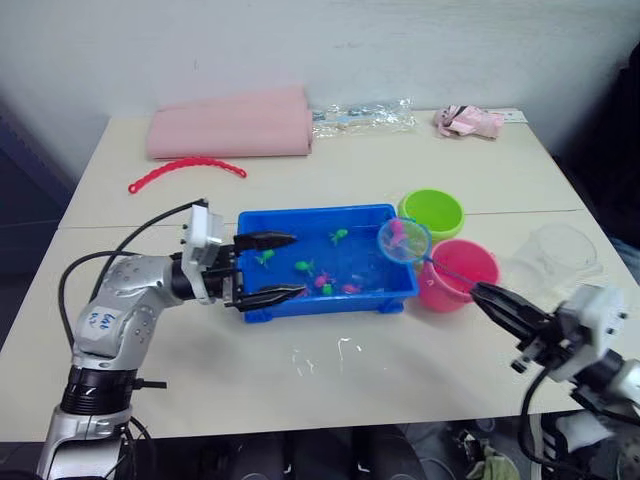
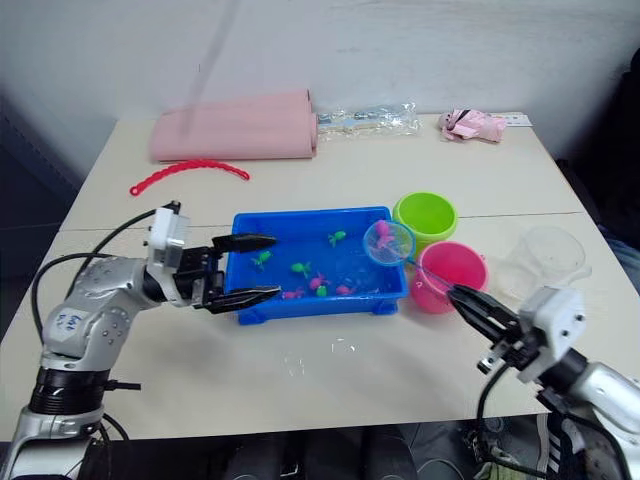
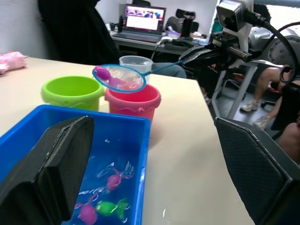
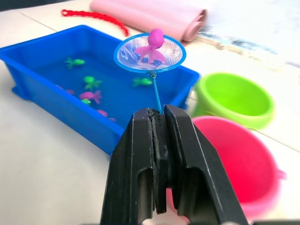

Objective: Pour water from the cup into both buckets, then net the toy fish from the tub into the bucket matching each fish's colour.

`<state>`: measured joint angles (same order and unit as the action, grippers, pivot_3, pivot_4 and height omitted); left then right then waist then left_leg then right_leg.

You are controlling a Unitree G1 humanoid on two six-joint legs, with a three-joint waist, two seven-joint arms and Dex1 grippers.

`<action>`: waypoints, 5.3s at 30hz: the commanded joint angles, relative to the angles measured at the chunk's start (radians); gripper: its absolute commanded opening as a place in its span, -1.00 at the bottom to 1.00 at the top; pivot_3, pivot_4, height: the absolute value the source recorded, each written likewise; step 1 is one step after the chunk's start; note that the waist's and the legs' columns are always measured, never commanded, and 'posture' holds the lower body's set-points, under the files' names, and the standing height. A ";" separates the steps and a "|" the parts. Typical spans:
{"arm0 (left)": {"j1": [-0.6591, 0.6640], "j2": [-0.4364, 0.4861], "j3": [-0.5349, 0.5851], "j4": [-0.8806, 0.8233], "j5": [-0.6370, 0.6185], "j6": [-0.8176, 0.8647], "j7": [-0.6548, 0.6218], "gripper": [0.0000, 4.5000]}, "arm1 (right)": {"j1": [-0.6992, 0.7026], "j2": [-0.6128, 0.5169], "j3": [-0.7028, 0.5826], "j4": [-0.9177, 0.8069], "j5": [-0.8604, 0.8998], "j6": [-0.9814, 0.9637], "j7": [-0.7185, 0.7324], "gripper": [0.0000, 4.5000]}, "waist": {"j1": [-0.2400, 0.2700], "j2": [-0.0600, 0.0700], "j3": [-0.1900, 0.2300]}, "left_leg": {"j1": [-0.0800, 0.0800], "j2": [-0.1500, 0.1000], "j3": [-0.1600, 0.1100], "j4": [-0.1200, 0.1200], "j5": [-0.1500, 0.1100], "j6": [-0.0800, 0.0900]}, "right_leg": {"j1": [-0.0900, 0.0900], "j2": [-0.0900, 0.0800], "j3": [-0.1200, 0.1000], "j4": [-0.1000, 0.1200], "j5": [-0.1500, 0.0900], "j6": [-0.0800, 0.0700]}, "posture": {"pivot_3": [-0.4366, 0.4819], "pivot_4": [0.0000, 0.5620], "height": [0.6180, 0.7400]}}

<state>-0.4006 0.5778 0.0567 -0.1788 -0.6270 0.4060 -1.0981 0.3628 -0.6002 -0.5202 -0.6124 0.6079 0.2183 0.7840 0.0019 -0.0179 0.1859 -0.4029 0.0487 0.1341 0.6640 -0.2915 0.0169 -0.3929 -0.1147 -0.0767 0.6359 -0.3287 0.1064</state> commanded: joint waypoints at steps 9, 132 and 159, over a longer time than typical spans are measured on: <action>-0.058 -0.069 -0.063 0.006 0.002 -0.016 -0.022 0.99 | 0.118 -0.034 -0.224 0.106 -0.228 -0.262 0.045 -1.00 | -0.001 0.000 0.000 | 0.001 -0.001 0.000 0.001 0.000 0.000 | 0.001 0.000 0.001 0.000 0.000 0.001 | -0.05 -0.47 1.00; 0.206 0.156 0.177 -0.054 0.049 -0.079 0.060 0.99 | -0.980 -0.186 0.738 0.596 -0.453 0.148 0.456 -1.00 | -0.008 0.001 0.000 | 0.001 0.001 0.007 0.003 -0.003 0.001 | -0.003 -0.002 0.004 0.002 0.001 0.001 | -0.05 -0.47 1.00; 0.200 0.161 0.183 -0.018 0.062 -0.087 0.063 0.99 | -0.854 -0.121 0.590 0.653 -0.331 0.129 0.400 -1.00 | -0.009 0.001 0.000 | 0.001 0.001 0.007 0.003 -0.003 0.001 | -0.003 -0.002 0.004 0.002 0.001 0.001 | -0.05 -0.47 1.00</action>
<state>-0.1891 0.7289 0.2264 -0.1839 -0.5660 0.3363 -1.0357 -0.4927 -0.7227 0.1078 0.0455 0.2571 0.3793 1.1851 -0.0069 -0.0174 0.1862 -0.4023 0.0495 0.1414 0.6667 -0.2944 0.0175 -0.3959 -0.1166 -0.0726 0.6376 -0.3281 0.1076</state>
